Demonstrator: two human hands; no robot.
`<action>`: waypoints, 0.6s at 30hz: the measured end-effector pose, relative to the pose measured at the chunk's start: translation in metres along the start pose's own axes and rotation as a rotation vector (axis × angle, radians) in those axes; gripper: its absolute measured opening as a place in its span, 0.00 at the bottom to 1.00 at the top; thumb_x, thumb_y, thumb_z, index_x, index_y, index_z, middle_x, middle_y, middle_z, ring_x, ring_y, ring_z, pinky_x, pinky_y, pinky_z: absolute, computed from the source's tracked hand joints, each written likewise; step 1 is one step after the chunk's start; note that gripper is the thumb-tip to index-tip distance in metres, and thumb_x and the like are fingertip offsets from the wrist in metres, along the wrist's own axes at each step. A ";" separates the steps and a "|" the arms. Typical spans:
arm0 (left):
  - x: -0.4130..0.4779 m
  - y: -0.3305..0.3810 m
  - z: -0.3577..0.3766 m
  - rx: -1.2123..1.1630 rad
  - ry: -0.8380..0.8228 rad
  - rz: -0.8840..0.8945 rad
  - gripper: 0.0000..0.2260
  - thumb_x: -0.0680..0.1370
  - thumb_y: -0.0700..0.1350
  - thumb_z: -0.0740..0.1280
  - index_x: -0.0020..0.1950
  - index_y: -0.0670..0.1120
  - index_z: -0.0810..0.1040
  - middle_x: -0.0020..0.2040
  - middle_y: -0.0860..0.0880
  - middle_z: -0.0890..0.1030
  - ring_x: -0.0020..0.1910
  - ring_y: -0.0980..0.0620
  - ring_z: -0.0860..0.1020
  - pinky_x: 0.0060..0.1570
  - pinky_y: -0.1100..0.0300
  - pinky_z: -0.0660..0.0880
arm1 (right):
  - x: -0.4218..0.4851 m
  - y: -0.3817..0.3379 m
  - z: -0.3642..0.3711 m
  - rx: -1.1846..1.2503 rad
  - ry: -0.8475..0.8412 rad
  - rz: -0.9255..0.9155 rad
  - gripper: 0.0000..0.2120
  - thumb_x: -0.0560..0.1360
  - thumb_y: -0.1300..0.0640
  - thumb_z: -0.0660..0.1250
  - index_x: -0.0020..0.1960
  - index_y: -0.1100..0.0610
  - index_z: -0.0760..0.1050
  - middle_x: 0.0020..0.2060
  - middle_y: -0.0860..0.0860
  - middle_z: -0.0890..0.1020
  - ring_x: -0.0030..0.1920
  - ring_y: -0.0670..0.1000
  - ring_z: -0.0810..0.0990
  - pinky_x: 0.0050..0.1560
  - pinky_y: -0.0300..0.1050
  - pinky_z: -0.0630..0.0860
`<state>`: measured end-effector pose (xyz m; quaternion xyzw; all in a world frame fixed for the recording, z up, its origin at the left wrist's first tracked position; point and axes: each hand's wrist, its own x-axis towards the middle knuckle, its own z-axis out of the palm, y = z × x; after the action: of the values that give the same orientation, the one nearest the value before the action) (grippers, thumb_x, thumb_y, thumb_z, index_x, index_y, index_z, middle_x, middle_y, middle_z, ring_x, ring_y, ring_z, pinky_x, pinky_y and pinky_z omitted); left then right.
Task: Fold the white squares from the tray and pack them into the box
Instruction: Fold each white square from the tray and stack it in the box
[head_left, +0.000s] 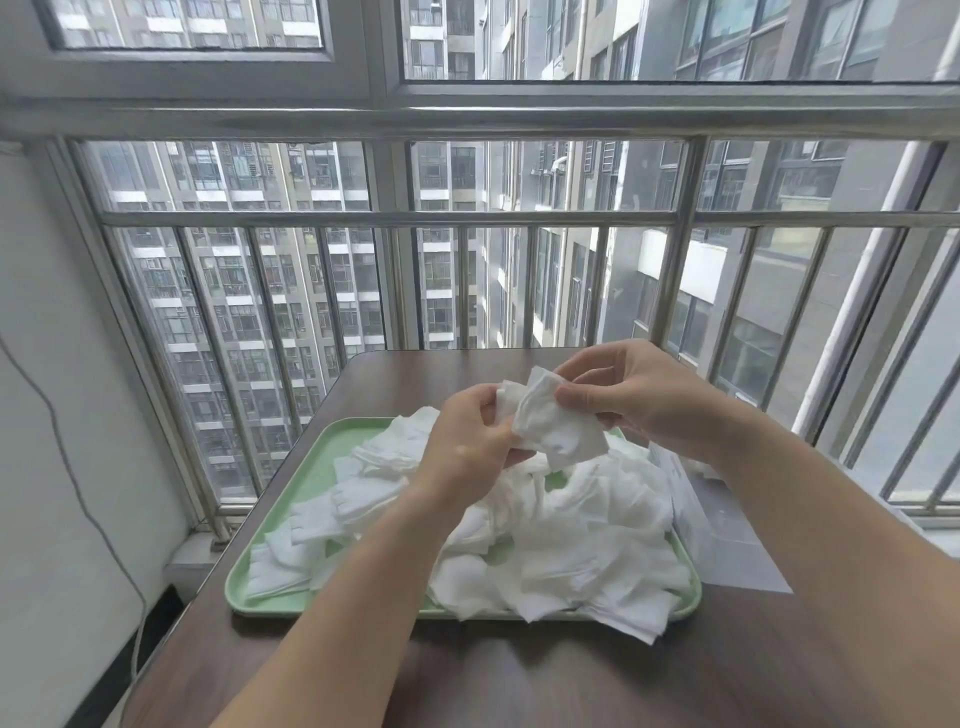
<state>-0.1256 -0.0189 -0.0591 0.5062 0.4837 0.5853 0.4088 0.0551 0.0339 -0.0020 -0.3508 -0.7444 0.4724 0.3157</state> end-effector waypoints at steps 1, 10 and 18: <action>-0.001 0.000 0.000 -0.007 -0.022 0.008 0.09 0.75 0.35 0.74 0.54 0.38 0.81 0.51 0.37 0.84 0.48 0.47 0.85 0.47 0.56 0.83 | 0.001 -0.003 0.000 -0.054 -0.022 0.007 0.10 0.74 0.61 0.73 0.54 0.63 0.82 0.46 0.62 0.86 0.39 0.53 0.77 0.37 0.41 0.71; -0.001 0.006 0.002 -0.132 -0.057 -0.077 0.15 0.85 0.48 0.60 0.52 0.42 0.84 0.51 0.39 0.85 0.49 0.46 0.85 0.50 0.52 0.83 | 0.013 -0.010 0.004 -0.439 0.074 -0.062 0.06 0.72 0.56 0.78 0.47 0.57 0.85 0.39 0.50 0.87 0.42 0.49 0.86 0.44 0.43 0.81; 0.001 0.001 -0.002 -0.126 -0.043 0.014 0.11 0.79 0.34 0.69 0.62 0.38 0.79 0.54 0.39 0.85 0.53 0.45 0.85 0.53 0.55 0.82 | 0.005 -0.010 0.008 -0.283 0.122 -0.026 0.16 0.68 0.56 0.80 0.54 0.56 0.81 0.39 0.51 0.87 0.34 0.44 0.83 0.35 0.34 0.77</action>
<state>-0.1281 -0.0187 -0.0578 0.4952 0.4335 0.6063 0.4463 0.0441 0.0313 0.0049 -0.4102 -0.7875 0.3365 0.3137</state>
